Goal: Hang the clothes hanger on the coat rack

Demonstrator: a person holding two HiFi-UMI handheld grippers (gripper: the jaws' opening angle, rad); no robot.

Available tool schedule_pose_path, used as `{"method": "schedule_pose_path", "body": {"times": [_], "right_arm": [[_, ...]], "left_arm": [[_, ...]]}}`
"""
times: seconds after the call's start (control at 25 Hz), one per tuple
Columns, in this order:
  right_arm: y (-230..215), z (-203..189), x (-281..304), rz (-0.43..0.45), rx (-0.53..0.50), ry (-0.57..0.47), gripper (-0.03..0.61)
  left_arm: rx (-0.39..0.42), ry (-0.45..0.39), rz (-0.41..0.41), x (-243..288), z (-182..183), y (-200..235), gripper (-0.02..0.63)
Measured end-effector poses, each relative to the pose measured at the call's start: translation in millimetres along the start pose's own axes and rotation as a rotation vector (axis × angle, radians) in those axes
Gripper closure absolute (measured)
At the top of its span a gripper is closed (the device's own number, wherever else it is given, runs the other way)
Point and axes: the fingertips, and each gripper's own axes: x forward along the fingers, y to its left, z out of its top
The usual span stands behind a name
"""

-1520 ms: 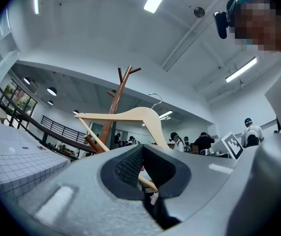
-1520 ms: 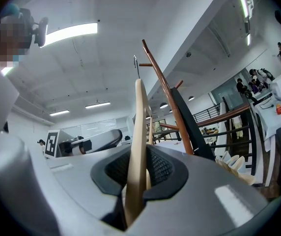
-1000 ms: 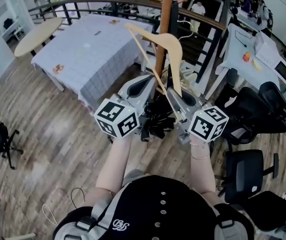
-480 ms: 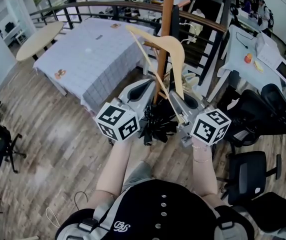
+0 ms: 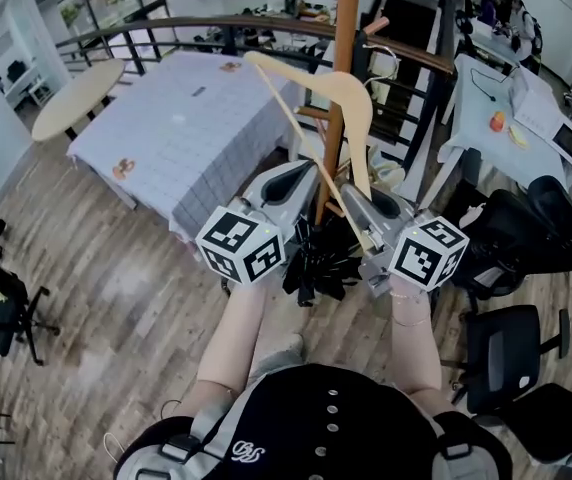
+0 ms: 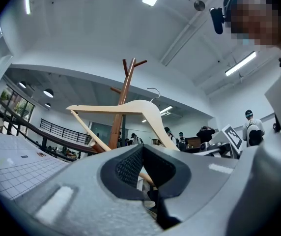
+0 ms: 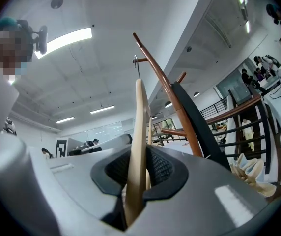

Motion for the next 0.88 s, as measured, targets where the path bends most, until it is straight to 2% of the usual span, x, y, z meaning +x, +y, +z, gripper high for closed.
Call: {"method": "schedule_pose_path", "body": {"times": [0.44,0.88], "right_arm": [[-6.9,47.0,32.8,-0.009,-0.088,-0.027,0.528],[-7.7,94.5,60.2,0.012,-0.095,-0.069,0.528]], "left_arm": [[0.052,-0.043,-0.027,18.3,34.4,29.5,0.615],[0.117,-0.096,-0.078,40.3,67.6,42.5,0.615]]}}
